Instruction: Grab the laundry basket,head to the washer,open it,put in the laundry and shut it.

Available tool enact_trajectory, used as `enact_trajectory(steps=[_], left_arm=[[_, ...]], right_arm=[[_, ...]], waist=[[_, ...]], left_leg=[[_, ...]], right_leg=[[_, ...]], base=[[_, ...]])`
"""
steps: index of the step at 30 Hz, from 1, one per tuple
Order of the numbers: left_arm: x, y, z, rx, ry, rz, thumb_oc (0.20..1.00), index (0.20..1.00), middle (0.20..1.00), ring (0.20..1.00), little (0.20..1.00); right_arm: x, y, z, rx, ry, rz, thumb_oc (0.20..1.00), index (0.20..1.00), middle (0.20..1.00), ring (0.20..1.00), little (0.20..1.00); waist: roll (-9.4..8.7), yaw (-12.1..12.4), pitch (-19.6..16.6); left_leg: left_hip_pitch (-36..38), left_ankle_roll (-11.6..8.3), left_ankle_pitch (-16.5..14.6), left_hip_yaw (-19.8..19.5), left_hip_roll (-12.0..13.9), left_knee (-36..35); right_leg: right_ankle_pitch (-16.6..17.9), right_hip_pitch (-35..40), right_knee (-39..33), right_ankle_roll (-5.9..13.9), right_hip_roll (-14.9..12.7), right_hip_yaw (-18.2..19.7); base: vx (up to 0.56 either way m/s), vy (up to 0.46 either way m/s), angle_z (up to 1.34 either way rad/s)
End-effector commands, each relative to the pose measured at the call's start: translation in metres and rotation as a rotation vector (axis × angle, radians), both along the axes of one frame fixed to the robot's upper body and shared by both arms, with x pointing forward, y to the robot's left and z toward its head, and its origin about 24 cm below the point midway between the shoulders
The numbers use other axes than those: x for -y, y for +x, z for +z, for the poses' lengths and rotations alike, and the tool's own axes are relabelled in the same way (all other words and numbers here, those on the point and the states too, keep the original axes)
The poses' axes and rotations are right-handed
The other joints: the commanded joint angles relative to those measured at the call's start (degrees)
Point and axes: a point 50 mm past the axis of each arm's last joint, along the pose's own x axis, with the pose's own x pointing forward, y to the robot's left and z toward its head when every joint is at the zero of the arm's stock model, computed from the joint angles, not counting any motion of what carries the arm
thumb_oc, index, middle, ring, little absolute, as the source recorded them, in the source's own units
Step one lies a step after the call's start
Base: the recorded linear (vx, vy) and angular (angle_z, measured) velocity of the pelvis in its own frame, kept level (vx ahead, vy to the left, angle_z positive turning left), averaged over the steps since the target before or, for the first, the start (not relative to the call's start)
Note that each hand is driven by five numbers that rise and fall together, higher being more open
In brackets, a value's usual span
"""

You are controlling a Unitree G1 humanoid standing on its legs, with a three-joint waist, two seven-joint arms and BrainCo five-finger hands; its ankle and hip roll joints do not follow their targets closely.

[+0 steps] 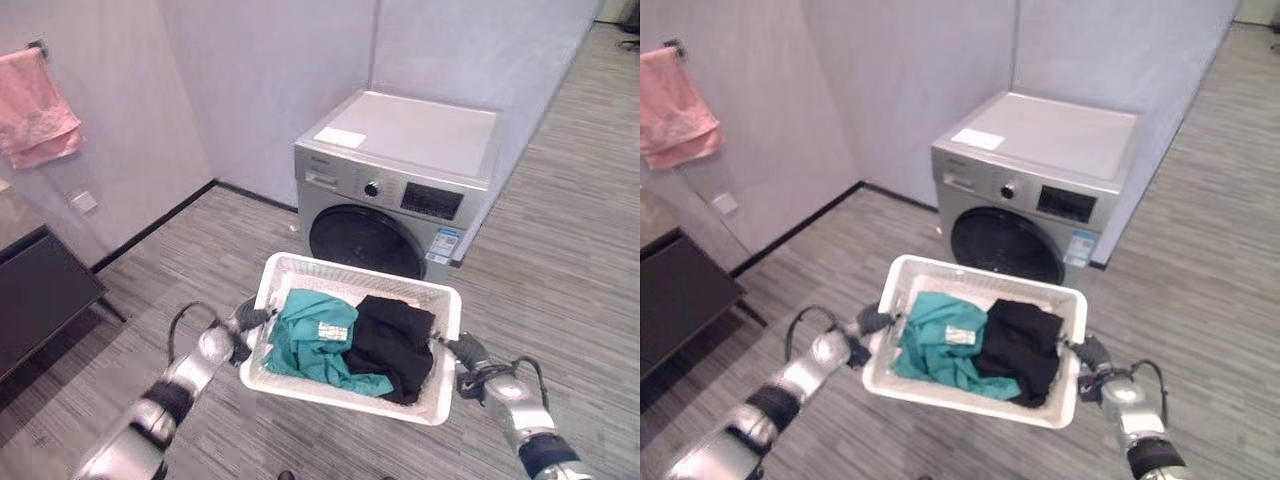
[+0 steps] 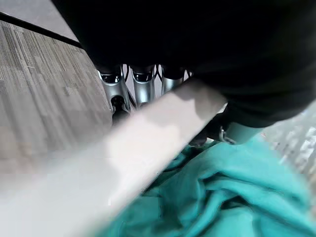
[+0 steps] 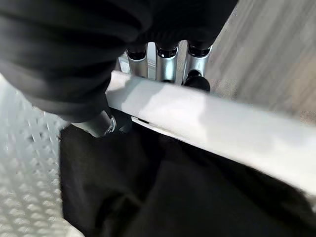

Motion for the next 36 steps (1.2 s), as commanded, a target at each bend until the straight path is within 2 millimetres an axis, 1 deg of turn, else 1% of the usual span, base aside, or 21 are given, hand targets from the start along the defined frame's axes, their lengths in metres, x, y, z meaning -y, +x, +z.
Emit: enact_trajectory(steps=[1, 6, 9, 12, 14, 17, 18, 19, 21, 22, 23, 24, 27, 28, 29, 30, 32, 33, 34, 35, 36], left_arm=[[-0.007, 0.004, 0.014, 0.112, -0.053, 0.073, 0.200, 0.200, 0.200, 0.200, 0.200], [-0.007, 0.002, 0.009, 0.094, -0.050, 0.074, 0.200, 0.200, 0.200, 0.200, 0.200], [-0.009, 0.000, 0.009, 0.093, -0.044, 0.080, 0.200, 0.200, 0.200, 0.200, 0.200], [-0.011, 0.000, 0.011, 0.106, -0.041, 0.083, 0.200, 0.200, 0.200, 0.200, 0.200], [-0.015, 0.003, 0.021, 0.156, -0.028, 0.091, 0.200, 0.200, 0.200, 0.200, 0.200], [-0.024, 0.009, 0.047, 0.271, -0.017, 0.109, 0.200, 0.200, 0.200, 0.200, 0.200], [-0.031, 0.010, 0.056, 0.310, -0.004, 0.120, 0.200, 0.200, 0.200, 0.200, 0.200], [-0.031, 0.009, 0.056, 0.310, -0.004, 0.120, 0.200, 0.200, 0.200, 0.200, 0.200], [-0.040, 0.010, 0.067, 0.352, 0.016, 0.135, 0.200, 0.200, 0.200, 0.200, 0.200], [-0.045, 0.009, 0.073, 0.375, 0.018, 0.142, 0.200, 0.200, 0.200, 0.200, 0.200], [-0.052, 0.009, 0.085, 0.418, 0.029, 0.148, 0.200, 0.200, 0.200, 0.200, 0.200], [-0.055, 0.009, 0.089, 0.433, 0.032, 0.158, 0.200, 0.200, 0.200, 0.200, 0.200], [-0.060, 0.013, 0.099, 0.460, 0.041, 0.169, 0.200, 0.200, 0.200, 0.200, 0.200], [-0.060, 0.014, 0.101, 0.466, 0.047, 0.167, 0.200, 0.200, 0.200, 0.200, 0.200], [-0.059, 0.017, 0.105, 0.476, 0.055, 0.157, 0.200, 0.200, 0.200, 0.200, 0.200], [-0.058, 0.020, 0.109, 0.485, 0.064, 0.146, 0.200, 0.200, 0.200, 0.200, 0.200], [-0.052, 0.026, 0.115, 0.501, 0.071, 0.122, 0.200, 0.200, 0.200, 0.200, 0.200], [-0.049, 0.030, 0.118, 0.507, 0.079, 0.109, 0.200, 0.200, 0.200, 0.200, 0.200], [-0.045, 0.037, 0.122, 0.515, 0.093, 0.100, 0.200, 0.200, 0.200, 0.200, 0.200], [-0.045, 0.037, 0.123, 0.517, 0.093, 0.099, 0.200, 0.200, 0.200, 0.200, 0.200], [-0.045, 0.039, 0.125, 0.523, 0.098, 0.099, 0.200, 0.200, 0.200, 0.200, 0.200]], right_arm=[[-0.004, -0.013, -0.011, -0.040, -0.027, 0.050, 0.200, 0.200, 0.200, 0.200, 0.200], [-0.005, -0.008, -0.005, -0.005, -0.041, 0.066, 0.200, 0.200, 0.200, 0.200, 0.200], [-0.007, 0.001, 0.013, 0.089, -0.052, 0.089, 0.200, 0.200, 0.200, 0.200, 0.200], [-0.006, 0.006, 0.026, 0.144, -0.078, 0.108, 0.200, 0.200, 0.200, 0.200, 0.200], [-0.004, 0.007, 0.035, 0.184, -0.092, 0.119, 0.200, 0.200, 0.200, 0.200, 0.200], [0.004, 0.009, 0.052, 0.253, -0.117, 0.127, 0.200, 0.200, 0.200, 0.200, 0.200], [0.009, 0.010, 0.060, 0.278, -0.130, 0.132, 0.200, 0.200, 0.200, 0.200, 0.200], [0.009, 0.009, 0.060, 0.277, -0.130, 0.132, 0.200, 0.200, 0.200, 0.200, 0.200], [0.014, 0.009, 0.070, 0.304, -0.138, 0.141, 0.200, 0.200, 0.200, 0.200, 0.200], [0.019, 0.011, 0.076, 0.323, -0.149, 0.140, 0.200, 0.200, 0.200, 0.200, 0.200], [0.024, 0.013, 0.086, 0.355, -0.148, 0.131, 0.200, 0.200, 0.200, 0.200, 0.200], [0.027, 0.015, 0.091, 0.367, -0.152, 0.127, 0.200, 0.200, 0.200, 0.200, 0.200], [0.036, 0.021, 0.106, 0.408, -0.170, 0.112, 0.200, 0.200, 0.200, 0.200, 0.200], [0.038, 0.023, 0.112, 0.426, -0.174, 0.100, 0.200, 0.200, 0.200, 0.200, 0.200], [0.043, 0.025, 0.117, 0.442, -0.184, 0.087, 0.200, 0.200, 0.200, 0.200, 0.200], [0.045, 0.025, 0.120, 0.453, -0.183, 0.076, 0.200, 0.200, 0.200, 0.200, 0.200], [0.048, 0.024, 0.126, 0.473, -0.183, 0.061, 0.200, 0.200, 0.200, 0.200, 0.200], [0.049, 0.024, 0.129, 0.485, -0.191, 0.063, 0.200, 0.200, 0.200, 0.200, 0.200], [0.052, 0.023, 0.137, 0.514, -0.203, 0.060, 0.200, 0.200, 0.200, 0.200, 0.200], [0.052, 0.023, 0.138, 0.516, -0.203, 0.059, 0.200, 0.200, 0.200, 0.200, 0.200], [0.053, 0.024, 0.143, 0.539, -0.212, 0.055, 0.200, 0.200, 0.200, 0.200, 0.200]], waist=[[1.71, 0.2, 1.7], [1.60, 0.2, 1.7], [1.63, 0.0, 2.0], [1.58, -0.1, 2.2], [1.45, -0.1, 2.5], [0.85, -0.1, 3.5], [0.46, -0.2, 3.9], [0.45, -0.2, 3.9], [-0.22, -0.1, 4.5], [-0.75, 0.0, 5.0], [-1.72, 0.2, 5.7], [-2.12, 0.2, 6.1], [-2.76, 0.1, 6.6], [-2.76, -0.1, 6.4], [-2.57, -0.3, 6.4], [-2.44, -0.6, 6.3], [-2.37, -1.1, 6.3], [-2.13, -1.8, 6.6], [-1.47, -2.5, 7.3], [-1.53, -2.4, 7.2], [-0.97, -2.5, 7.7]], left_leg=[[-0.5, -2.87, -1.5, 5.1, 3.7, 0.7], [-0.7, -3.05, -1.5, 4.9, 4.0, 0.7], [-1.5, -3.22, -1.2, 4.8, 4.1, 0.7], [-2.3, -3.33, -1.0, 4.7, 4.2, 0.7], [-3.0, -3.47, -0.9, 4.5, 4.3, 0.7], [-4.0, -3.43, -0.9, 4.2, 4.5, 0.7], [-4.4, -3.32, -0.8, 4.1, 4.5, 0.7], [-4.4, -3.30, -0.8, 4.2, 4.5, 0.7], [-4.6, -2.97, -1.1, 4.5, 4.4, 1.1], [-5.1, -2.72, -1.8, 4.7, 4.2, 2.5], [-7.0, -2.22, -3.9, 5.2, 3.7, 6.7], [-7.6, -1.88, -4.8, 5.2, 3.3, 8.3], [-8.5, -0.17, -8.2, 6.2, 1.7, 12.5], [-8.3, 0.30, -8.7, 6.6, 1.3, 12.6], [-7.5, 1.11, -9.9, 6.9, 0.6, 12.8], [-6.7, 1.78, -10.2, 6.9, -0.1, 12.4], [-5.3, 2.93, -9.7, 6.2, -1.6, 11.3], [-4.3, 3.54, -9.9, 5.6, -2.0, 11.0], [-2.4, 4.54, -9.6, 5.2, -2.5, 9.7], [-2.7, 4.51, -9.2, 5.4, -2.5, 9.5], [-1.5, 4.92, -9.6, 5.8, -2.3, 9.0]], right_leg=[[-0.3, -0.7, 0.7, 3.00, -4.6, -2.4], [-0.4, -0.5, 0.5, 3.05, -4.3, -2.5], [-0.4, -1.3, 0.5, 3.20, -4.2, -2.3], [-0.4, -2.1, 0.5, 3.25, -4.0, -2.2], [-0.4, -2.8, 0.5, 3.26, -4.0, -2.0], [-0.1, -4.0, 0.5, 3.37, -3.9, -1.5], [0.1, -4.5, 0.5, 3.46, -3.9, -1.1], [0.1, -4.6, 0.5, 3.47, -3.9, -1.0], [0.3, -5.2, 0.5, 3.59, -4.0, -0.1], [0.6, -5.5, 0.5, 3.69, -4.3, 0.4], [1.2, -5.9, 0.5, 3.86, -4.9, 1.4], [1.5, -6.1, 0.5, 4.02, -5.3, 1.7], [2.2, -7.0, 1.7, 4.73, -7.1, 3.5], [2.3, -7.0, 2.3, 4.77, -7.6, 3.6], [1.9, -6.9, 3.9, 4.96, -8.4, 3.8], [1.6, -7.2, 5.9, 4.94, -9.2, 4.0], [1.4, -8.7, 11.1, 4.44, -9.9, 5.5], [1.3, -9.2, 14.2, 4.19, -9.2, 6.6], [0.4, -11.2, 20.8, 3.56, -6.9, 7.5], [0.6, -11.6, 20.8, 3.47, -6.9, 7.7], [-0.4, -12.6, 24.7, 3.26, -6.3, 5.3]], base=[[0.03, -0.019, 0.03], [0.01, -0.004, 0.01], [0.00, 0.000, 0.00], [-0.01, -0.001, 0.01], [-0.04, -0.005, 0.04], [-0.05, -0.003, 0.04], [-0.05, 0.003, 0.03], [-0.05, 0.005, -0.01], [-0.02, 0.016, -0.02], [-0.07, 0.073, -0.21], [-0.07, 0.076, -0.35], [-0.05, 0.114, -0.39], [0.00, 0.172, -0.26], [0.05, 0.239, -0.31], [0.07, 0.262, -0.28], [0.07, 0.252, -0.21], [0.06, 0.220, -0.08], [0.10, 0.270, 0.08], [0.08, 0.193, 0.10], [0.06, 0.192, 0.08], [0.01, 0.132, 0.05]])
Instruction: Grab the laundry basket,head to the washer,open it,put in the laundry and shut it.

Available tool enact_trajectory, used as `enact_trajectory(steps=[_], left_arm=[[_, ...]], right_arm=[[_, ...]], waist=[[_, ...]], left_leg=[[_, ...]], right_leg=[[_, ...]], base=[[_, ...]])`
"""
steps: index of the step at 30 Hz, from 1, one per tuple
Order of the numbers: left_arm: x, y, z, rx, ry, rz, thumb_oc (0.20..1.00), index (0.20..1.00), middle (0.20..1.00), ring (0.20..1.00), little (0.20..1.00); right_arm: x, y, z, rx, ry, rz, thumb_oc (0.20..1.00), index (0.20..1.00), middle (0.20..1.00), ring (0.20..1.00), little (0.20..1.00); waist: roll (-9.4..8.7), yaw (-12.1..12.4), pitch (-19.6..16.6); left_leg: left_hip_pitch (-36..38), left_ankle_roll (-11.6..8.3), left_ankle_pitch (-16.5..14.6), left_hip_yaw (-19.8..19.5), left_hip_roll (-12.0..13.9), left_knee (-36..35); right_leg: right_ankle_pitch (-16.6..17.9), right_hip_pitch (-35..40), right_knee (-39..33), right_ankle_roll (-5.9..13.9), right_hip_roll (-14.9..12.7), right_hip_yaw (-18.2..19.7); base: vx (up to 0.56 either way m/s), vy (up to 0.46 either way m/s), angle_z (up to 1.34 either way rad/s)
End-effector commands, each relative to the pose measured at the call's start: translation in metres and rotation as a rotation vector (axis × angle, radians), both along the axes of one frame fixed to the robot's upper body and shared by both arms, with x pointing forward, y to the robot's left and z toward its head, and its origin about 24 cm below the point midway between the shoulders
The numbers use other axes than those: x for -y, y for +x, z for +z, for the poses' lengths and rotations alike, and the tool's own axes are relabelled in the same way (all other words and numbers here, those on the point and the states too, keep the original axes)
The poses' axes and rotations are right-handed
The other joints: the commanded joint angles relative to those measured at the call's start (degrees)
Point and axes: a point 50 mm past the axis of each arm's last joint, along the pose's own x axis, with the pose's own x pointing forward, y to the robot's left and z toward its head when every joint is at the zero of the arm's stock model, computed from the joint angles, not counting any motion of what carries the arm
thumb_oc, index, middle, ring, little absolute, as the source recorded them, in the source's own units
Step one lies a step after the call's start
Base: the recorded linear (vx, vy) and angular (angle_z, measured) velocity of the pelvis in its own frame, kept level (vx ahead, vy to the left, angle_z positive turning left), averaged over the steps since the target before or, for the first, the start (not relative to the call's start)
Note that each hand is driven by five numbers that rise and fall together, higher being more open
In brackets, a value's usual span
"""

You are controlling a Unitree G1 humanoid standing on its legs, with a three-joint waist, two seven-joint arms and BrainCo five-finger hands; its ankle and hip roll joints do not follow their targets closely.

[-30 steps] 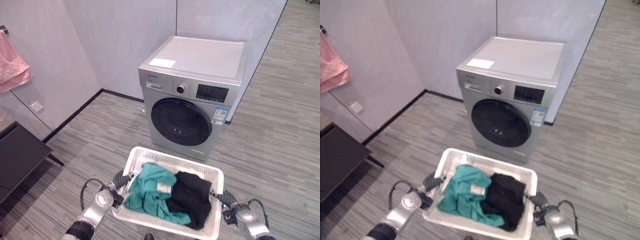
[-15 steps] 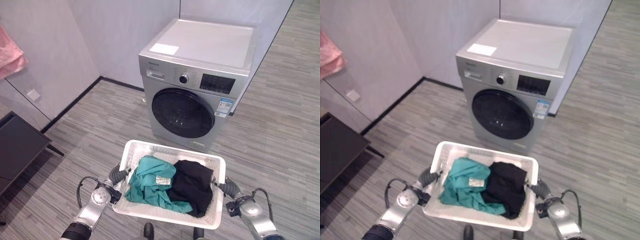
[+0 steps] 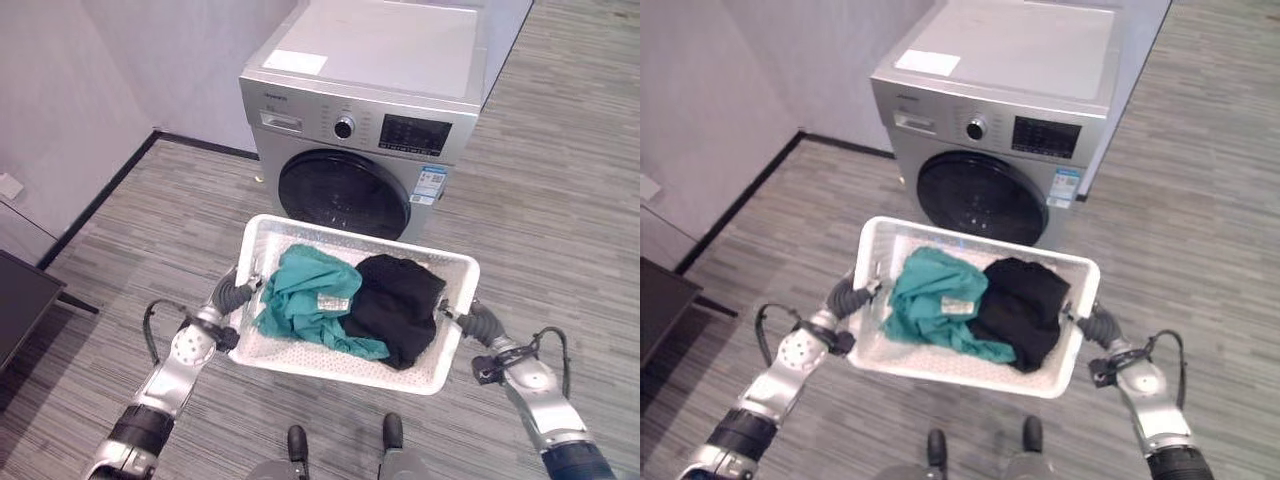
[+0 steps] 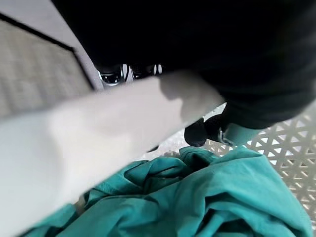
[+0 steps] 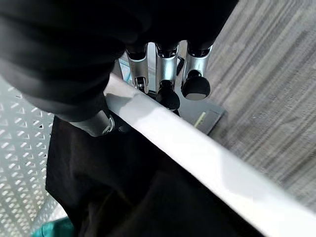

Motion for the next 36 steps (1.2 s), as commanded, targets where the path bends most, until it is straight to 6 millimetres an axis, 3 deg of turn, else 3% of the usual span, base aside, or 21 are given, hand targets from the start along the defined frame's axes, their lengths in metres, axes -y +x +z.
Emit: enact_trajectory(steps=[1, 2, 3, 4, 7, 9, 11, 12, 13, 15, 17, 18, 20, 21, 24, 30, 33, 34, 36], left_arm=[[-0.044, 0.014, 0.046, 0.182, 0.054, 0.158, 0.200, 0.200, 0.200, 0.200, 0.200], [-0.044, 0.014, 0.046, 0.184, 0.052, 0.159, 0.200, 0.200, 0.200, 0.200, 0.200], [-0.048, 0.013, 0.048, 0.192, 0.050, 0.178, 0.200, 0.200, 0.200, 0.200, 0.200], [-0.048, 0.013, 0.047, 0.192, 0.050, 0.179, 0.200, 0.200, 0.200, 0.200, 0.200], [-0.047, 0.014, 0.050, 0.202, 0.038, 0.177, 0.200, 0.200, 0.200, 0.200, 0.200], [-0.045, 0.014, 0.051, 0.205, 0.039, 0.170, 0.200, 0.200, 0.200, 0.200, 0.200], [-0.036, 0.018, 0.054, 0.224, 0.028, 0.141, 0.200, 0.200, 0.200, 0.200, 0.200], [-0.032, 0.018, 0.055, 0.232, 0.021, 0.132, 0.200, 0.200, 0.200, 0.200, 0.200], [-0.015, 0.026, 0.070, 0.292, -0.029, 0.090, 0.200, 0.200, 0.200, 0.200, 0.200], [-0.011, 0.030, 0.078, 0.322, -0.041, 0.084, 0.200, 0.200, 0.200, 0.200, 0.200], [-0.010, 0.032, 0.083, 0.337, -0.042, 0.087, 0.200, 0.200, 0.200, 0.200, 0.200], [-0.012, 0.034, 0.085, 0.349, -0.008, 0.096, 0.200, 0.200, 0.200, 0.200, 0.200], [-0.020, 0.035, 0.084, 0.348, 0.012, 0.134, 0.200, 0.200, 0.200, 0.200, 0.200], [-0.025, 0.035, 0.081, 0.332, 0.017, 0.147, 0.200, 0.200, 0.200, 0.200, 0.200], [-0.040, 0.031, 0.079, 0.327, 0.086, 0.192, 0.200, 0.200, 0.200, 0.200, 0.200], [-0.058, 0.020, 0.073, 0.302, 0.136, 0.227, 0.200, 0.200, 0.200, 0.200, 0.200], [-0.056, 0.019, 0.072, 0.301, 0.138, 0.218, 0.200, 0.200, 0.200, 0.200, 0.200], [-0.050, 0.022, 0.077, 0.318, 0.126, 0.200, 0.200, 0.200, 0.200, 0.200, 0.200], [-0.043, 0.027, 0.086, 0.338, 0.110, 0.176, 0.200, 0.200, 0.200, 0.200, 0.200]], right_arm=[[0.032, 0.008, 0.052, 0.221, -0.033, -0.075, 0.200, 0.200, 0.200, 0.200, 0.200], [0.032, 0.007, 0.056, 0.230, -0.041, -0.071, 0.200, 0.200, 0.200, 0.200, 0.200], [0.035, 0.007, 0.072, 0.287, -0.063, -0.064, 0.200, 0.200, 0.200, 0.200, 0.200], [0.035, 0.007, 0.072, 0.287, -0.064, -0.064, 0.200, 0.200, 0.200, 0.200, 0.200], [0.032, 0.011, 0.087, 0.346, -0.065, -0.037, 0.200, 0.200, 0.200, 0.200, 0.200], [0.030, 0.009, 0.091, 0.360, -0.073, -0.023, 0.200, 0.200, 0.200, 0.200, 0.200], [0.031, 0.001, 0.092, 0.362, -0.086, -0.021, 0.200, 0.200, 0.200, 0.200, 0.200], [0.031, -0.002, 0.091, 0.359, -0.088, -0.016, 0.200, 0.200, 0.200, 0.200, 0.200], [0.031, -0.008, 0.101, 0.402, -0.098, -0.006, 0.200, 0.200, 0.200, 0.200, 0.200], [0.029, -0.004, 0.102, 0.400, -0.098, -0.001, 0.200, 0.200, 0.200, 0.200, 0.200], [0.026, -0.001, 0.102, 0.410, -0.086, 0.009, 0.200, 0.200, 0.200, 0.200, 0.200], [0.018, 0.002, 0.104, 0.430, -0.077, 0.031, 0.200, 0.200, 0.200, 0.200, 0.200], [0.003, 0.010, 0.104, 0.447, -0.045, 0.075, 0.200, 0.200, 0.200, 0.200, 0.200], [-0.001, 0.009, 0.097, 0.434, -0.036, 0.080, 0.200, 0.200, 0.200, 0.200, 0.200], [-0.007, 0.000, 0.093, 0.419, -0.025, 0.113, 0.200, 0.200, 0.200, 0.200, 0.200], [-0.003, -0.012, 0.094, 0.407, -0.006, 0.136, 0.200, 0.200, 0.200, 0.200, 0.200], [0.001, -0.009, 0.107, 0.457, -0.031, 0.128, 0.200, 0.200, 0.200, 0.200, 0.200], [0.001, 0.000, 0.123, 0.510, -0.054, 0.130, 0.200, 0.200, 0.200, 0.200, 0.200], [0.000, 0.011, 0.134, 0.536, -0.047, 0.141, 0.200, 0.200, 0.200, 0.200, 0.200]], waist=[[-1.09, 0.8, -2.9], [-0.88, 0.3, -2.7], [-1.15, -0.5, -3.4], [-1.00, -0.5, -3.5], [-1.67, -1.2, -4.4], [-1.75, -2.0, -5.0], [-2.31, -3.0, -5.9], [-2.35, -3.1, -6.5], [-3.66, -1.6, -4.9], [-5.43, -0.5, -4.1], [-6.38, 0.5, -3.7], [-6.48, 1.5, -3.8], [-5.66, 2.8, -4.1], [-4.82, 2.4, -5.1], [-3.56, 1.5, -6.9], [-3.34, 1.1, -8.0], [-3.65, 1.1, -8.6], [-4.19, 1.3, -9.0], [-4.76, 1.7, -9.2]], left_leg=[[-0.2, 0.75, -7.2, 0.9, 1.9, 6.8], [0.7, 0.91, -7.1, 1.1, 1.7, 6.1], [2.8, 0.74, -7.1, 1.8, 1.3, 4.5], [2.8, 0.64, -7.1, 1.8, 1.5, 4.3], [4.9, 0.02, -8.5, 3.0, 1.6, 3.3], [6.7, -0.37, -10.3, 2.9, 1.6, 3.4], [7.8, -0.96, -12.2, 1.9, 1.2, 5.6], [7.5, -1.79, -11.7, 1.9, 1.3, 7.4], [-2.3, -8.27, -3.0, 1.6, 5.1, 32.4], [-8.4, -8.27, -1.0, -1.0, 6.6, 37.8], [-11.1, -7.24, -2.3, -2.8, 8.8, 33.6], [-11.9, -7.17, -1.5, -6.5, 10.7, 26.8], [-7.4, -7.60, -1.0, -11.6, 12.0, 16.8], [-5.3, -7.98, -1.2, -12.2, 11.9, 14.0], [-0.2, -7.87, -1.1, -10.0, 10.9, 8.5], [3.1, -7.62, -0.6, -7.8, 10.8, 5.5], [3.7, -7.85, -0.4, -7.4, 11.6, 5.7], [3.5, -7.89, 0.2, -8.0, 12.0, 6.1], [3.1, -8.10, 1.2, -8.4, 12.5, 5.6]], right_leg=[[0.3, -4.5, 13.8, 0.45, -1.4, -1.8], [-0.7, -5.2, 16.2, 0.06, -0.4, -3.7], [-3.0, -7.2, 15.3, -0.91, 3.8, -8.2], [-3.1, -7.2, 15.2, -1.02, 4.0, -8.3], [-3.6, -9.5, 10.7, -2.01, 5.5, -13.3], [-3.1, -9.9, 8.1, -1.80, 6.6, -13.5], [-3.3, -6.6, 3.2, -2.46, 8.8, -10.7], [-3.4, -4.5, 0.9, -3.27, 9.7, -10.1], [-4.8, 2.9, -3.3, -6.74, 11.7, -9.6], [-5.6, 5.8, -5.2, -7.84, 11.4, -8.1], [-6.3, 6.8, -5.3, -7.32, 10.8, -6.5], [-7.2, 6.9, -4.6, -6.86, 10.9, -5.2], [-8.3, 7.1, -3.3, -6.47, 11.7, -2.2], [-8.4, 7.1, -2.9, -6.25, 11.7, -1.6], [-7.9, 7.6, -2.4, -5.74, 10.4, -0.2], [-7.8, 7.4, -2.4, -4.94, 9.9, 1.4], [-8.4, 8.0, -2.8, -4.88, 10.3, 1.3], [-8.3, 8.4, -3.5, -5.11, 11.0, 1.2], [-7.5, 8.4, -4.3, -5.28, 11.5, 0.8]], base=[[0.06, 0.176, -0.11], [0.18, 0.178, -0.34], [0.19, 0.109, -0.42], [0.21, 0.061, -0.47], [0.17, -0.028, -0.12], [0.26, -0.056, -0.04], [0.31, -0.088, 0.31], [0.34, -0.301, 0.51], [0.24, -0.310, 0.64], [0.15, -0.172, 0.13], [0.14, 0.076, -0.81], [0.20, 0.173, -1.03], [0.20, 0.183, -1.36], [0.17, 0.182, -1.52], [0.11, 0.202, -1.25], [0.04, 0.068, -0.13], [0.08, -0.048, 0.42], [0.06, -0.093, 0.35], [0.02, -0.089, 0.20]])
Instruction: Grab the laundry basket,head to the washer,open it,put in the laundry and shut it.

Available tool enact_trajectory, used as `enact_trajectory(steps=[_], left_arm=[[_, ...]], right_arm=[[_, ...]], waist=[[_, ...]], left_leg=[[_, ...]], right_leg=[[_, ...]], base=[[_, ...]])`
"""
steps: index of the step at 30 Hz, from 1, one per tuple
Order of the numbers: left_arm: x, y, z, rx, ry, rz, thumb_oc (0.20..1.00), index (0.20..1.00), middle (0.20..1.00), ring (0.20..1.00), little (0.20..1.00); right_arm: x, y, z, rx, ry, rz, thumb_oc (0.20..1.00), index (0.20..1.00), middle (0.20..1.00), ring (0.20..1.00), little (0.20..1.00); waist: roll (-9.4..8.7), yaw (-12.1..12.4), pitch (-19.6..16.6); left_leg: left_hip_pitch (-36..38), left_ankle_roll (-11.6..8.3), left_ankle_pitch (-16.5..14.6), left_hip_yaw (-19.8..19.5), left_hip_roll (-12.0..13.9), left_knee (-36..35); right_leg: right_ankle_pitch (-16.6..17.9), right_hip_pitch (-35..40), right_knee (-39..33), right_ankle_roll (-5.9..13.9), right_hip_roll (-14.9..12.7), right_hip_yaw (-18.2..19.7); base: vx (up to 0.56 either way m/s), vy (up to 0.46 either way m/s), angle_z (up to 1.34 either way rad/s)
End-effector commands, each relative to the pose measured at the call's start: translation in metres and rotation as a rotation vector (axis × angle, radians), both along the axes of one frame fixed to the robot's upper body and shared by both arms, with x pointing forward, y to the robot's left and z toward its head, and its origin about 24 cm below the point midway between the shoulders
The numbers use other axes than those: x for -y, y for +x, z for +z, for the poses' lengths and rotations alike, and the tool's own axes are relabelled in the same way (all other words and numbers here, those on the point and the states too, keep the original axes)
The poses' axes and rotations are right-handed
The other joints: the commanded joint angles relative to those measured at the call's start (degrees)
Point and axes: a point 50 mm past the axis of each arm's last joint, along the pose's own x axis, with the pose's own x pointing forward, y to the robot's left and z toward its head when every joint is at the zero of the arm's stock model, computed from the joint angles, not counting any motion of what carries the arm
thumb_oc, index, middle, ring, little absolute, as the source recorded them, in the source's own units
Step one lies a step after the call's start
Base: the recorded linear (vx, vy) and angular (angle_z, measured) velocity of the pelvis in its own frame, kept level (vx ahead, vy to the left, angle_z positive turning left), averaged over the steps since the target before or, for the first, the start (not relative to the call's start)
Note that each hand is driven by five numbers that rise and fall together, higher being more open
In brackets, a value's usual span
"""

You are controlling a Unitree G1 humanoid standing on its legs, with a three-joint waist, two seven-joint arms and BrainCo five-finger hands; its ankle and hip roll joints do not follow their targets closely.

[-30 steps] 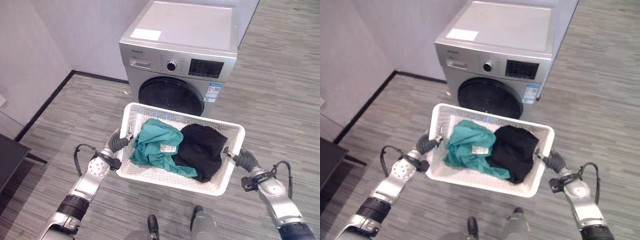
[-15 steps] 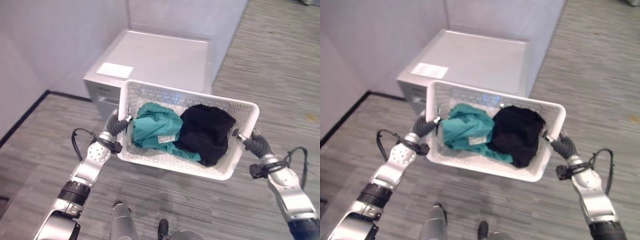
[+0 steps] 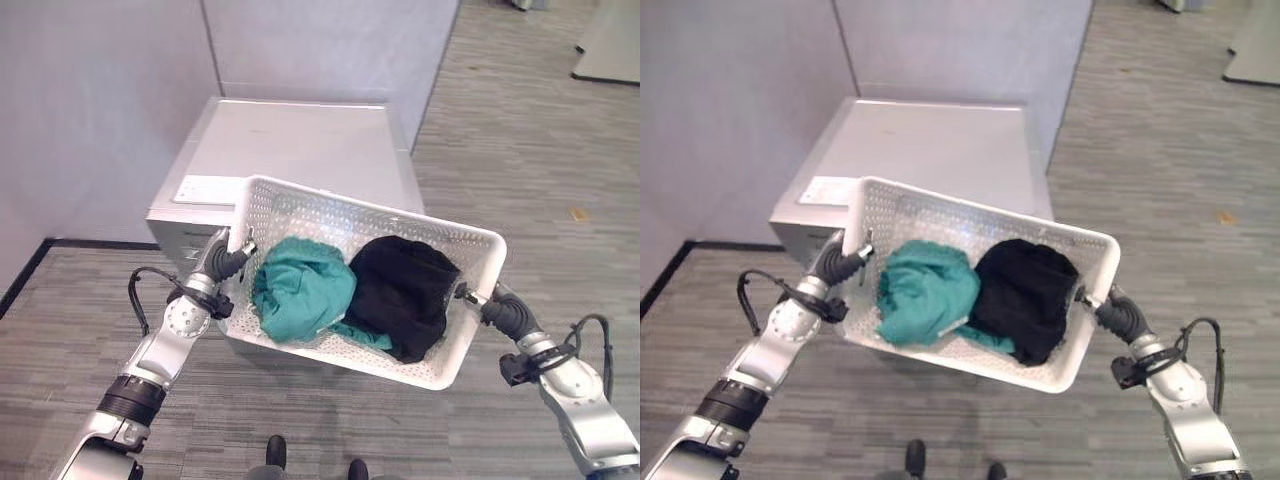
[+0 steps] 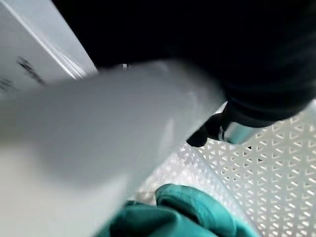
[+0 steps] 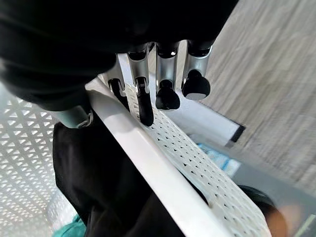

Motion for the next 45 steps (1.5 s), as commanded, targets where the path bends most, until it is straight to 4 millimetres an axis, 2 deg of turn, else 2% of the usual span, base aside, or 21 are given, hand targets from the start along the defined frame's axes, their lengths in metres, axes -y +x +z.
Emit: enact_trajectory(steps=[1, 6, 10, 11, 12, 14, 15, 17, 18, 19, 21, 22, 23, 25, 27, 31, 35, 38, 40, 42, 45], left_arm=[[-0.032, 0.017, 0.040, 0.130, -0.008, 0.140, 0.200, 0.200, 0.200, 0.200, 0.200], [-0.013, 0.031, 0.063, 0.179, 0.017, 0.072, 0.200, 0.200, 0.200, 0.200, 0.200], [-0.005, 0.047, 0.100, 0.249, 0.041, 0.055, 0.200, 0.200, 0.200, 0.200, 0.200], [-0.004, 0.052, 0.117, 0.283, 0.055, 0.055, 0.200, 0.200, 0.200, 0.200, 0.200], [-0.001, 0.056, 0.125, 0.295, 0.059, 0.051, 0.200, 0.200, 0.200, 0.200, 0.200], [0.007, 0.061, 0.131, 0.302, 0.057, 0.035, 0.200, 0.200, 0.200, 0.200, 0.200], [0.022, 0.067, 0.133, 0.298, 0.054, 0.004, 0.200, 0.200, 0.200, 0.200, 0.200], [0.029, 0.071, 0.137, 0.298, 0.056, -0.004, 0.200, 0.200, 0.200, 0.200, 0.200], [0.037, 0.074, 0.134, 0.279, 0.079, -0.037, 0.200, 0.200, 0.200, 0.200, 0.200], [0.034, 0.075, 0.129, 0.250, 0.081, -0.032, 0.200, 0.200, 0.200, 0.200, 0.200], [0.029, 0.076, 0.125, 0.228, 0.087, -0.020, 0.200, 0.200, 0.200, 0.200, 0.200], [0.029, 0.076, 0.125, 0.228, 0.087, -0.020, 0.200, 0.200, 0.200, 0.200, 0.200], [0.022, 0.077, 0.122, 0.204, 0.089, 0.004, 0.200, 0.200, 0.200, 0.200, 0.200], [0.020, 0.078, 0.120, 0.193, 0.094, 0.010, 0.200, 0.200, 0.200, 0.200, 0.200], [0.012, 0.080, 0.121, 0.179, 0.098, 0.038, 0.200, 0.200, 0.200, 0.200, 0.200], [-0.002, 0.080, 0.128, 0.190, 0.099, 0.077, 0.200, 0.200, 0.200, 0.200, 0.200], [-0.009, 0.087, 0.145, 0.206, 0.143, 0.125, 0.200, 0.200, 0.200, 0.200, 0.200], [-0.004, 0.089, 0.150, 0.213, 0.157, 0.119, 0.200, 0.200, 0.200, 0.200, 0.200], [0.006, 0.091, 0.154, 0.226, 0.144, 0.097, 0.200, 0.200, 0.200, 0.200, 0.200], [0.008, 0.092, 0.152, 0.218, 0.133, 0.085, 0.200, 0.200, 0.200, 0.200, 0.200], [0.012, 0.093, 0.162, 0.228, 0.129, 0.079, 0.200, 0.200, 0.200, 0.200, 0.200]], right_arm=[[0.000, 0.018, 0.073, 0.354, 0.079, 0.054, 0.200, 0.200, 0.200, 0.200, 0.200], [0.014, 0.037, 0.090, 0.346, 0.059, 0.017, 0.200, 0.200, 0.200, 0.200, 0.200], [0.026, 0.059, 0.125, 0.370, -0.013, -0.013, 0.200, 0.200, 0.200, 0.200, 0.200], [0.020, 0.068, 0.139, 0.392, -0.029, 0.005, 0.200, 0.200, 0.200, 0.200, 0.200], [0.019, 0.072, 0.143, 0.392, -0.037, 0.008, 0.200, 0.200, 0.200, 0.200, 0.200], [0.024, 0.069, 0.147, 0.399, -0.059, -0.016, 0.200, 0.200, 0.200, 0.200, 0.200], [0.033, 0.066, 0.143, 0.397, -0.076, -0.067, 0.200, 0.200, 0.200, 0.200, 0.200], [0.040, 0.066, 0.135, 0.366, -0.089, -0.103, 0.200, 0.200, 0.200, 0.200, 0.200], [0.039, 0.074, 0.115, 0.314, -0.038, -0.125, 0.200, 0.200, 0.200, 0.200, 0.200], [0.033, 0.082, 0.101, 0.254, -0.020, -0.123, 0.200, 0.200, 0.200, 0.200, 0.200], [0.024, 0.094, 0.097, 0.220, -0.022, -0.112, 0.200, 0.200, 0.200, 0.200, 0.200], [0.024, 0.094, 0.097, 0.220, -0.022, -0.112, 0.200, 0.200, 0.200, 0.200, 0.200], [0.015, 0.108, 0.096, 0.201, -0.007, -0.105, 0.200, 0.200, 0.200, 0.200, 0.200], [0.012, 0.113, 0.096, 0.190, -0.008, -0.107, 0.200, 0.200, 0.200, 0.200, 0.200], [0.002, 0.128, 0.104, 0.175, -0.001, -0.112, 0.200, 0.200, 0.200, 0.200, 0.200], [0.002, 0.137, 0.120, 0.184, -0.045, -0.128, 0.200, 0.200, 0.200, 0.200, 0.200], [0.009, 0.149, 0.145, 0.167, -0.095, -0.180, 0.200, 0.200, 0.200, 0.200, 0.200], [0.012, 0.148, 0.154, 0.179, -0.117, -0.184, 0.200, 0.200, 0.200, 0.200, 0.200], [0.010, 0.144, 0.160, 0.207, -0.136, -0.155, 0.200, 0.200, 0.200, 0.200, 0.200], [0.007, 0.143, 0.158, 0.214, -0.138, -0.137, 0.200, 0.200, 0.200, 0.200, 0.200], [0.006, 0.143, 0.161, 0.218, -0.163, -0.130, 0.200, 0.200, 0.200, 0.200, 0.200]], waist=[[-1.34, -0.8, -4.1], [-2.12, -0.1, -4.6], [-2.76, 0.4, -4.2], [-3.27, 1.1, -2.6], [-3.45, 1.3, -1.6], [-3.53, 1.2, -1.3], [-3.61, 1.2, -1.3], [-2.55, 1.2, -2.5], [-1.37, 1.9, -3.4], [-0.67, 1.7, -3.6], [0.07, 2.2, -3.2], [0.07, 2.2, -3.2], [0.92, 2.6, -2.5], [1.07, 2.7, -2.6], [1.55, 2.9, -3.7], [1.79, 2.5, -3.5], [0.82, 1.2, -3.2], [0.24, 0.5, -3.2], [-0.60, -1.4, -4.0], [-0.59, -2.0, -4.2], [-2.07, -1.1, -2.7]], left_leg=[[5.4, -3.28, -3.4, -0.6, 6.6, 5.7], [5.0, -4.03, -1.6, -1.2, 8.0, 4.4], [3.5, -4.30, -1.9, -2.2, 8.7, 6.2], [0.1, -4.02, -2.3, -4.1, 6.8, 13.3], [-2.4, -3.85, -2.2, -4.1, 6.2, 15.2], [-4.4, -3.87, -2.0, -2.9, 6.9, 12.5], [-9.1, -3.88, -0.6, -0.3, 6.7, 10.2], [-8.5, -3.67, -1.2, -0.1, 5.2, 7.9], [-6.0, -1.92, -3.5, -4.1, 0.6, 6.9], [-3.8, 0.28, -4.7, -3.1, -1.0, 6.6], [-1.9, 2.48, -5.1, -2.5, -2.3, 6.1], [-1.9, 2.48, -5.1, -2.5, -2.3, 6.1], [-0.1, 3.76, -5.6, -2.0, -2.9, 5.5], [0.9, 3.84, -5.9, -1.6, -3.1, 5.0], [2.7, 2.89, -7.3, -0.7, -2.9, 3.3], [5.4, 2.03, -9.0, 0.0, -2.5, 2.4], [9.1, 1.48, -12.3, 0.0, -2.9, 3.1], [9.2, 1.17, -13.9, -0.9, -3.3, 5.2], [9.1, -0.46, -15.3, -2.2, -1.7, 11.7], [6.8, -2.07, -12.4, -3.0, 0.0, 20.8], [-1.0, -2.44, -7.0, -5.8, -0.5, 34.0]], right_leg=[[-1.5, -5.0, 5.8, 2.14, -0.8, 1.3], [-1.6, -4.7, 4.9, 2.07, 0.3, 0.0], [-2.4, -4.5, 5.0, 1.95, 0.7, -1.1], [-2.2, -4.5, 5.3, 1.58, 0.2, -1.1], [-2.4, -4.1, 5.4, 1.67, -0.6, -1.8], [-2.8, -3.6, 5.4, 2.51, -2.5, -3.3], [-3.0, -2.4, 5.0, 3.36, -4.7, -5.9], [-3.5, -2.2, 5.7, 4.60, -5.9, -7.0], [-4.2, -2.1, 10.9, 5.18, -8.3, -5.8], [-0.9, -4.5, 18.3, 6.21, -10.3, -4.2], [2.2, -7.9, 25.9, 6.97, -10.3, -0.8], [2.2, -7.9, 25.9, 6.97, -10.3, -0.8], [3.3, -10.9, 30.4, 7.37, -9.7, 1.6], [3.3, -11.1, 29.2, 7.41, -10.2, 1.0], [3.8, -11.8, 16.4, 7.98, -12.7, -2.3], [7.9, -13.5, 6.3, 9.46, -14.0, -3.8], [10.8, -15.2, 1.9, 10.52, -12.9, -2.0], [10.2, -14.8, 2.9, 10.05, -12.3, -0.3], [8.3, -14.1, 6.1, 8.62, -10.0, 0.4], [6.1, -11.9, 7.1, 6.40, -7.8, -1.2], [4.4, -8.9, 6.5, 3.85, -5.9, -1.1]], base=[[0.01, -0.084, 0.11], [0.02, -0.057, 0.27], [0.01, -0.050, 0.22], [-0.04, 0.002, 0.01], [-0.02, 0.074, 0.01], [0.04, 0.202, 0.38], [0.10, 0.267, 0.79], [0.24, 0.389, 1.27], [0.39, 0.650, 0.58], [0.38, 0.677, -0.30], [0.15, 0.317, -0.48], [0.12, 0.228, -0.63], [0.15, 0.176, -0.49], [0.17, 0.097, -0.40], [0.25, -0.076, -0.35], [0.20, -0.088, -0.13], [0.26, -0.093, 0.05], [0.22, -0.099, 0.21], [0.38, -0.194, 0.70], [0.27, -0.185, 0.84], [0.11, -0.142, 0.27]])
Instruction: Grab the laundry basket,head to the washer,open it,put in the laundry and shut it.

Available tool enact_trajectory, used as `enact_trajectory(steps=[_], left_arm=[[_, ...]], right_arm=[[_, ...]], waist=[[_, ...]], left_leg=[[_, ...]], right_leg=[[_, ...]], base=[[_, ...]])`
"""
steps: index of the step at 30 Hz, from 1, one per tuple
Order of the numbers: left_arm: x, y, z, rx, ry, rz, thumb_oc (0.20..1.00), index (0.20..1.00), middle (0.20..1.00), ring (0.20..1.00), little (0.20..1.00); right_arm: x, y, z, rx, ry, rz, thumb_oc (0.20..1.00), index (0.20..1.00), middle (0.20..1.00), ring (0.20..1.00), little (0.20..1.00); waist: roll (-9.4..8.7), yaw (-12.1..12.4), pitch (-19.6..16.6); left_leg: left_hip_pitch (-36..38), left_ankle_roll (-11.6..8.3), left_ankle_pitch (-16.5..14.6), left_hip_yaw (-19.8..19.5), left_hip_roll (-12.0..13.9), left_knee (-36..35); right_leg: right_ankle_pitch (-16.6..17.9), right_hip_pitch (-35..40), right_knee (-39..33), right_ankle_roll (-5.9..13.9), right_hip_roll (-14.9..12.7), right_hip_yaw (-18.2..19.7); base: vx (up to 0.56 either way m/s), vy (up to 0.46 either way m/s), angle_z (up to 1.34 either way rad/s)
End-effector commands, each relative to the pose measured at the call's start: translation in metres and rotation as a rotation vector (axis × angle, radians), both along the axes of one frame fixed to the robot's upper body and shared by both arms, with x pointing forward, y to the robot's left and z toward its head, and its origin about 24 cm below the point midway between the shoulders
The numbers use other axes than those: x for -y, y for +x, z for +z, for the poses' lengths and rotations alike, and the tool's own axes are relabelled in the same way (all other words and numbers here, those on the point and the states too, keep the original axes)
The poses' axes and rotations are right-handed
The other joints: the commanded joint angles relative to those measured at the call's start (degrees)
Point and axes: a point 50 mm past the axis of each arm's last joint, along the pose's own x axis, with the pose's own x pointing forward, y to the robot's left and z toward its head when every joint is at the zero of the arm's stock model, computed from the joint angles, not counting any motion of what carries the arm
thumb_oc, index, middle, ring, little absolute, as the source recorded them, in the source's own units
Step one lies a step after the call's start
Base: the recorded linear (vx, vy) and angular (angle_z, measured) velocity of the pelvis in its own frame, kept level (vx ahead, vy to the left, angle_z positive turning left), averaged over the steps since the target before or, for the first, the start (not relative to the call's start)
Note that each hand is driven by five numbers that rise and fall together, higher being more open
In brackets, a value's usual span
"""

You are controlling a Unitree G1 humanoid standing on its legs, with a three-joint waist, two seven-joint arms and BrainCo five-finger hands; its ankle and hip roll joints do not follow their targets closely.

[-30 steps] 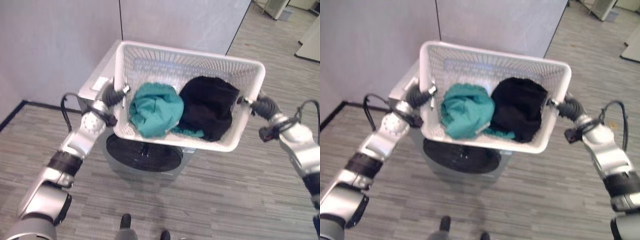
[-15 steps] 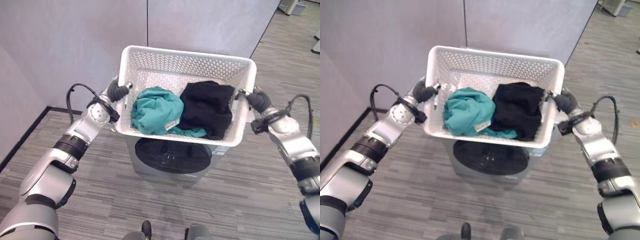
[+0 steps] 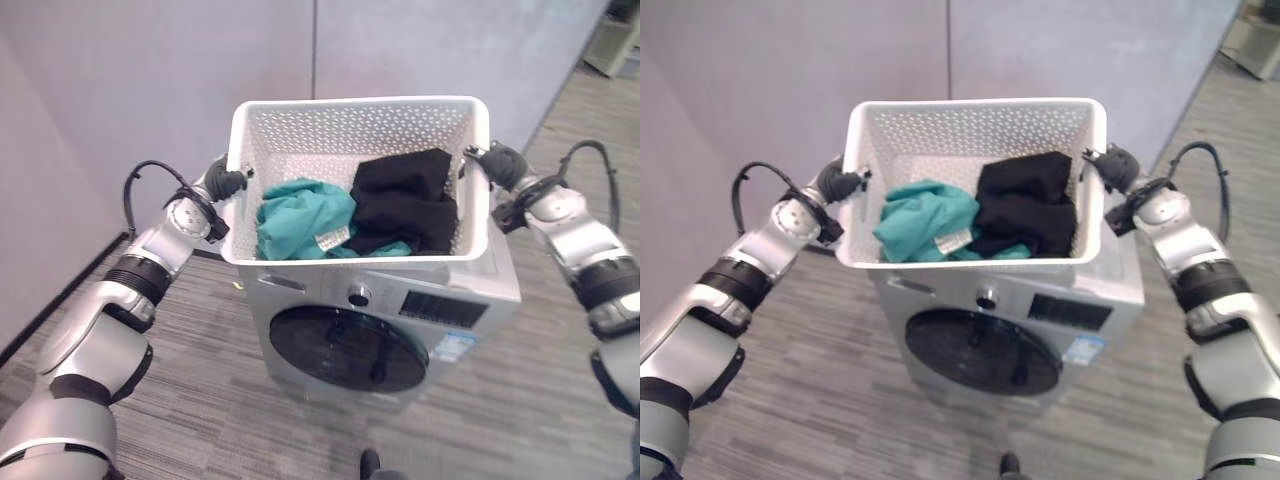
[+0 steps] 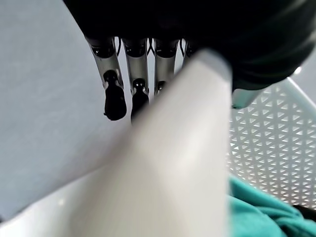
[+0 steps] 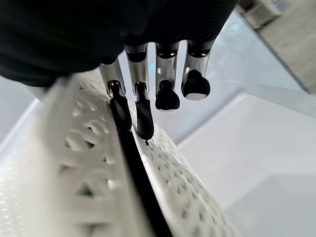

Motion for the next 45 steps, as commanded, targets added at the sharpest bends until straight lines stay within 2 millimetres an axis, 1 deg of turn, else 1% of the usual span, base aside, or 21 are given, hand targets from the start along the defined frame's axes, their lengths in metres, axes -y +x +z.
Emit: enact_trajectory(steps=[1, 3, 5, 6, 7, 10, 12, 14, 15, 23, 24, 25, 26, 27, 28, 29, 30, 33, 37, 42, 45], left_arm=[[0.011, 0.003, 0.073, 0.247, 0.031, -0.024, 0.200, 0.200, 0.200, 0.200, 0.200], [0.012, 0.005, 0.080, 0.247, 0.037, -0.021, 0.200, 0.200, 0.200, 0.200, 0.200], [0.013, 0.004, 0.082, 0.248, 0.045, -0.032, 0.200, 0.200, 0.200, 0.200, 0.200], [0.013, 0.004, 0.082, 0.247, 0.045, -0.032, 0.200, 0.200, 0.200, 0.200, 0.200], [0.013, 0.004, 0.078, 0.240, 0.041, -0.033, 0.200, 0.200, 0.200, 0.200, 0.200], [0.007, -0.001, 0.061, 0.202, 0.067, -0.057, 0.200, 0.200, 0.200, 0.200, 0.200], [-0.001, -0.002, 0.050, 0.170, 0.085, -0.042, 0.200, 0.200, 0.200, 0.200, 0.200], [-0.003, -0.003, 0.047, 0.160, 0.090, -0.041, 0.200, 0.200, 0.200, 0.200, 0.200], [-0.006, -0.004, 0.039, 0.132, 0.093, -0.038, 0.200, 0.200, 0.200, 0.200, 0.200], [-0.008, 0.002, 0.033, 0.080, 0.121, -0.010, 0.200, 0.200, 0.200, 0.200, 0.200], [-0.008, 0.003, 0.034, 0.074, 0.117, -0.005, 0.354, 0.354, 0.354, 0.354, 0.354], [-0.007, 0.005, 0.035, 0.072, 0.114, 0.001, 0.438, 0.438, 0.438, 0.438, 0.438], [-0.007, 0.005, 0.035, 0.073, 0.113, 0.002, 0.598, 0.598, 0.598, 0.598, 0.598], [-0.007, 0.009, 0.039, 0.064, 0.101, 0.023, 1.000, 1.000, 1.000, 1.000, 1.000], [-0.007, 0.011, 0.039, 0.052, 0.100, 0.035, 1.000, 1.000, 1.000, 1.000, 1.000], [-0.010, 0.012, 0.038, 0.041, 0.093, 0.058, 1.000, 1.000, 1.000, 1.000, 1.000], [-0.010, 0.012, 0.038, 0.042, 0.092, 0.058, 1.000, 1.000, 1.000, 1.000, 1.000], [-0.013, 0.017, 0.052, 0.043, 0.115, 0.118, 1.000, 1.000, 1.000, 1.000, 1.000], [-0.014, 0.018, 0.063, 0.059, 0.149, 0.139, 1.000, 1.000, 1.000, 1.000, 1.000], [-0.012, 0.019, 0.060, 0.045, 0.164, 0.136, 1.000, 1.000, 1.000, 1.000, 1.000], [-0.015, 0.019, 0.051, 0.017, 0.152, 0.144, 1.000, 1.000, 1.000, 1.000, 1.000]], right_arm=[[0.016, 0.002, 0.047, 0.140, 0.054, -0.069, 0.200, 0.200, 0.200, 0.200, 0.200], [0.019, 0.002, 0.044, 0.134, 0.064, -0.079, 0.200, 0.200, 0.200, 0.200, 0.200], [0.023, 0.001, 0.035, 0.105, 0.058, -0.095, 0.200, 0.200, 0.200, 0.200, 0.200], [0.024, 0.001, 0.034, 0.104, 0.058, -0.095, 0.200, 0.200, 0.200, 0.200, 0.200], [0.024, 0.000, 0.024, 0.081, 0.069, -0.096, 0.200, 0.200, 0.200, 0.200, 0.200], [0.018, -0.015, -0.017, -0.006, 0.078, -0.022, 0.200, 0.200, 0.200, 0.200, 0.200], [0.021, -0.021, -0.024, -0.025, 0.073, -0.015, 0.200, 0.200, 0.200, 0.200, 0.200], [0.024, -0.023, -0.026, -0.032, 0.069, -0.017, 0.200, 0.200, 0.200, 0.200, 0.200], [0.030, -0.026, -0.031, -0.055, 0.063, -0.029, 0.200, 0.200, 0.200, 0.200, 0.200], [0.042, -0.023, -0.047, -0.194, 0.008, -0.069, 0.200, 0.200, 0.200, 0.200, 0.200], [0.043, -0.021, -0.047, -0.211, -0.007, -0.077, 0.200, 0.200, 0.200, 0.200, 0.200], [0.045, -0.019, -0.048, -0.228, -0.020, -0.094, 0.200, 0.200, 0.200, 0.200, 0.200], [0.045, -0.019, -0.047, -0.227, -0.020, -0.093, 0.213, 0.213, 0.213, 0.213, 0.213], [0.049, -0.012, -0.042, -0.250, -0.039, -0.136, 0.589, 0.589, 0.589, 0.589, 0.589], [0.051, -0.009, -0.038, -0.256, -0.047, -0.155, 0.802, 0.802, 0.802, 0.802, 0.802], [0.051, -0.007, -0.032, -0.253, -0.048, -0.167, 0.947, 0.947, 0.947, 0.947, 0.947], [0.051, -0.006, -0.032, -0.252, -0.049, -0.166, 1.000, 1.000, 1.000, 1.000, 1.000], [0.050, 0.005, -0.007, -0.244, -0.055, -0.210, 1.000, 1.000, 1.000, 1.000, 1.000], [0.046, 0.009, 0.002, -0.268, -0.065, -0.207, 1.000, 1.000, 1.000, 1.000, 1.000], [0.042, 0.011, 0.006, -0.280, -0.086, -0.200, 1.000, 1.000, 1.000, 1.000, 1.000], [0.038, 0.015, 0.011, -0.235, -0.022, -0.206, 1.000, 1.000, 1.000, 1.000, 1.000]], waist=[[-0.49, 0.1, 1.5], [-1.52, 0.5, 1.8], [-0.83, 1.0, 1.4], [-0.86, 1.2, 1.4], [-0.44, 1.1, 1.0], [0.95, 1.0, -0.3], [1.29, 1.2, -0.7], [1.45, 1.3, -0.8], [1.61, 1.3, -0.8], [1.68, 1.8, -1.1], [1.69, 1.8, -1.1], [1.71, 1.8, -1.2], [1.74, 1.7, -1.1], [1.87, 1.7, -1.3], [1.88, 1.7, -1.3], [1.93, 1.7, -1.4], [1.97, 1.6, -1.4], [2.16, 1.4, -1.6], [2.33, 1.2, -1.7], [2.44, 1.1, -1.9], [2.58, 1.2, -1.8]], left_leg=[[-2.9, -0.24, 8.7, -1.1, 2.8, 7.4], [-5.0, -0.31, 7.6, -0.3, 5.3, 0.9], [-3.0, -0.75, 8.0, 0.1, 8.0, -9.7], [-2.5, -0.79, 8.2, 0.4, 8.1, -10.4], [-1.5, -1.03, 8.2, 0.9, 8.8, -12.1], [3.1, -0.94, 8.3, 2.4, 8.2, -18.0], [5.3, -0.57, 8.2, 3.1, 7.8, -20.5], [5.9, -0.40, 8.1, 3.3, 7.7, -21.0], [6.7, -0.17, 8.1, 3.8, 7.5, -21.7], [8.0, 0.02, 8.1, 4.7, 7.4, -23.5], [8.1, -0.08, 8.2, 4.8, 7.5, -23.7], [8.1, -0.19, 8.4, 4.8, 7.5, -23.9], [8.1, -0.19, 8.4, 4.8, 7.5, -23.9], [8.0, -0.42, 8.8, 4.8, 7.6, -24.4], [7.9, -0.49, 9.0, 4.8, 7.6, -24.4], [7.9, -0.57, 9.2, 4.7, 7.7, -24.6], [7.9, -0.58, 9.2, 4.7, 7.7, -24.6], [7.7, -1.05, 10.2, 4.8, 7.9, -25.5], [7.4, -1.33, 10.8, 4.6, 8.0, -26.2], [7.2, -1.42, 10.9, 4.4, 8.0, -26.4], [7.5, -1.29, 10.6, 4.4, 7.8, -26.4]], right_leg=[[0.3, 0.1, 0.3, 2.57, -1.8, 1.1], [-0.4, 0.8, -0.5, 3.40, -2.3, 1.5], [-1.4, 1.4, -0.6, 3.89, -1.8, 2.1], [-1.4, 1.6, -0.7, 3.85, -1.7, 2.2], [-1.8, 2.2, -0.8, 4.25, -1.8, 2.2], [-2.3, 3.3, 0.0, 4.80, -2.8, 2.9], [-2.3, 3.4, 0.0, 5.28, -3.2, 3.3], [-2.2, 3.4, 0.0, 5.43, -3.4, 3.4], [-1.9, 3.3, 0.1, 5.66, -3.7, 3.5], [-1.3, 3.3, -0.8, 6.58, -4.4, 2.9], [-1.2, 3.3, -1.0, 6.64, -4.5, 2.8], [-1.1, 3.4, -1.2, 6.69, -4.5, 2.7], [-1.1, 3.4, -1.2, 6.69, -4.5, 2.7], [-0.8, 3.3, -1.8, 6.79, -4.5, 2.5], [-0.7, 3.2, -2.0, 6.80, -4.6, 2.4], [-0.6, 3.3, -2.2, 6.81, -4.6, 2.2], [-0.6, 3.3, -2.2, 6.80, -4.6, 2.2], [-0.2, 3.1, -2.9, 6.91, -4.6, 1.8], [-0.1, 2.9, -3.0, 6.94, -4.6, 1.2], [0.0, 2.9, -2.8, 6.93, -4.6, 0.6], [0.0, 3.0, -2.5, 6.98, -4.7, 0.3]], base=[[0.06, -0.066, -0.04], [0.12, 0.014, -0.15], [0.17, 0.085, -0.02], [0.16, 0.060, -0.20], [0.16, 0.065, -0.48], [0.25, 0.201, -0.52], [0.13, 0.135, -0.52], [0.06, 0.070, -0.39], [0.04, 0.048, -0.26], [0.02, 0.024, -0.04], [0.00, 0.000, 0.00], [0.00, 0.000, 0.00], [0.00, 0.000, 0.00], [0.00, 0.000, 0.00], [0.04, -0.015, 0.04], [0.03, -0.011, 0.05], [0.04, -0.020, 0.06], [0.03, -0.020, 0.07], [0.01, -0.008, 0.02], [0.00, 0.000, 0.00], [0.00, 0.000, 0.00]])
